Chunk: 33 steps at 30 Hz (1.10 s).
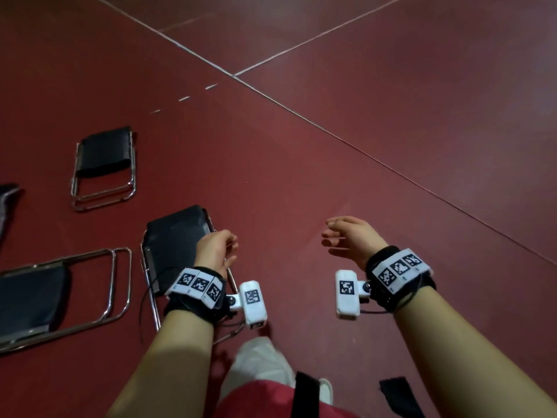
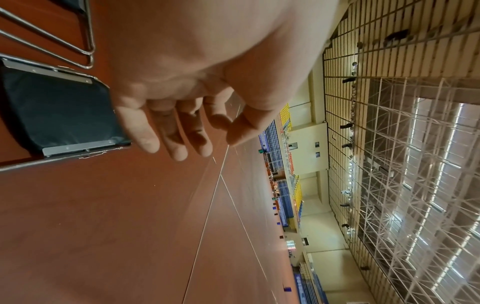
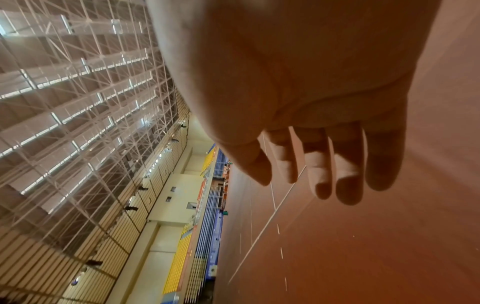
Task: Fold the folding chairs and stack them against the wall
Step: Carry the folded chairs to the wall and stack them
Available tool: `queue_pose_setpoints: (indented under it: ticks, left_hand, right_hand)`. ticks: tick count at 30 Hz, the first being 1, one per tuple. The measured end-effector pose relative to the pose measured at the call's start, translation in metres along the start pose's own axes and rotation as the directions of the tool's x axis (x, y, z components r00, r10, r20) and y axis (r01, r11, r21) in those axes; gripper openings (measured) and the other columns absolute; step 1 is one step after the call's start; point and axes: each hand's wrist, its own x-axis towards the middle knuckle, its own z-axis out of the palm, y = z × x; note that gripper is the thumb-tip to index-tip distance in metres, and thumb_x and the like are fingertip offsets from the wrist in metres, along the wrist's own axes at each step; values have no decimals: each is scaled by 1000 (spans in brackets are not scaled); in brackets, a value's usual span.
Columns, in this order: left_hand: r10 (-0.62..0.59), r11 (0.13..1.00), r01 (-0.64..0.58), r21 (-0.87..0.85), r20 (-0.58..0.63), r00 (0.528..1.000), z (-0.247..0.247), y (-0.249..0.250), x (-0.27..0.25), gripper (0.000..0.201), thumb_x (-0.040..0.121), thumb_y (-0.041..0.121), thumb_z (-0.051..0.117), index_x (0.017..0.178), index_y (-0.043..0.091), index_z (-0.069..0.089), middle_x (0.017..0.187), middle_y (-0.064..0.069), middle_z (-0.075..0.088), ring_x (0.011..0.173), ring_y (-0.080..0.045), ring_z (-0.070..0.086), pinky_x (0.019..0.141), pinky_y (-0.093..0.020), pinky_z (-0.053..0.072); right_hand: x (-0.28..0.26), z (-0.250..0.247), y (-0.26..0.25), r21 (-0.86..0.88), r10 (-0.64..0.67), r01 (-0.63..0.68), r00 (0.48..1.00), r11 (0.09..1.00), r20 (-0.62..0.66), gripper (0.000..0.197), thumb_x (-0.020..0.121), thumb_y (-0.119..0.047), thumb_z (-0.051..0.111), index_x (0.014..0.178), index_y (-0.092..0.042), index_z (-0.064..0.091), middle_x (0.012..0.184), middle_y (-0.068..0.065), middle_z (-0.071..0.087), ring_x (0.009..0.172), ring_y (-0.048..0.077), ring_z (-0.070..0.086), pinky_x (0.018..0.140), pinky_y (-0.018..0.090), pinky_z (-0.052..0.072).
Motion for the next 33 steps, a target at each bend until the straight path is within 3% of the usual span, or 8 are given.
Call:
queue_pose_setpoints:
  ticks: [4, 10, 16, 22, 26, 29, 33]
  left_hand:
    - [-31, 999, 30, -28, -23, 999, 35, 36, 76, 13, 90, 6, 55, 82, 15, 61, 80, -2, 63, 78, -15, 61, 74, -32, 47]
    - [-8, 997, 6, -80, -20, 1000, 79, 141, 217, 11, 91, 6, 54, 88, 14, 61, 85, -4, 63, 76, -14, 61, 75, -32, 47]
    - [30, 994, -38, -107, -73, 997, 85, 262, 326, 12, 88, 8, 53, 89, 17, 59, 79, 0, 62, 72, -14, 61, 70, -29, 47]
    - [-6, 984, -23, -175, -162, 987, 76, 316, 419, 10, 91, 12, 54, 97, 18, 60, 79, 2, 61, 74, -13, 60, 70, -30, 47]
    - [-74, 969, 6, -247, -268, 961, 74, 337, 481, 12, 95, 13, 54, 86, 19, 59, 78, 1, 58, 73, -14, 58, 75, -33, 45]
    - [-124, 947, 6, -322, -349, 929, 72, 360, 525, 12, 96, 14, 54, 86, 19, 59, 80, 0, 58, 77, -16, 59, 80, -36, 46]
    - [-203, 890, -57, -452, -507, 838, 50, 398, 565, 15, 97, 15, 53, 83, 18, 58, 79, 0, 58, 78, -16, 60, 81, -36, 46]
  right_hand:
    - [90, 21, -43, -54, 44, -42, 998, 998, 37, 10, 95, -10, 56, 103, -14, 61, 85, 9, 65, 87, 30, 65, 83, 39, 50]
    - [241, 79, -147, -129, 19, -13, 999, 992, 42, 12, 95, -9, 54, 106, -13, 59, 81, 7, 62, 88, 31, 62, 81, 38, 47]
    - [351, 156, -253, -167, -14, 32, 994, 985, 107, 14, 95, -9, 53, 108, -11, 60, 84, 9, 64, 87, 30, 63, 83, 40, 49]
    - [457, 220, -311, -235, 30, 16, 981, 972, 193, 14, 95, -11, 56, 108, -11, 61, 86, 11, 64, 88, 31, 66, 86, 43, 50]
    - [540, 269, -343, -296, 71, 22, 952, 955, 299, 14, 96, -12, 56, 109, -11, 61, 93, 14, 65, 92, 32, 66, 93, 47, 50]
    - [608, 312, -371, -362, 100, 47, 921, 931, 376, 15, 96, -12, 56, 111, -10, 60, 95, 14, 65, 93, 33, 67, 94, 47, 51]
    - [682, 394, -420, -480, 167, 122, 840, 869, 516, 18, 97, -12, 55, 114, -7, 61, 102, 17, 67, 95, 34, 67, 95, 48, 50]
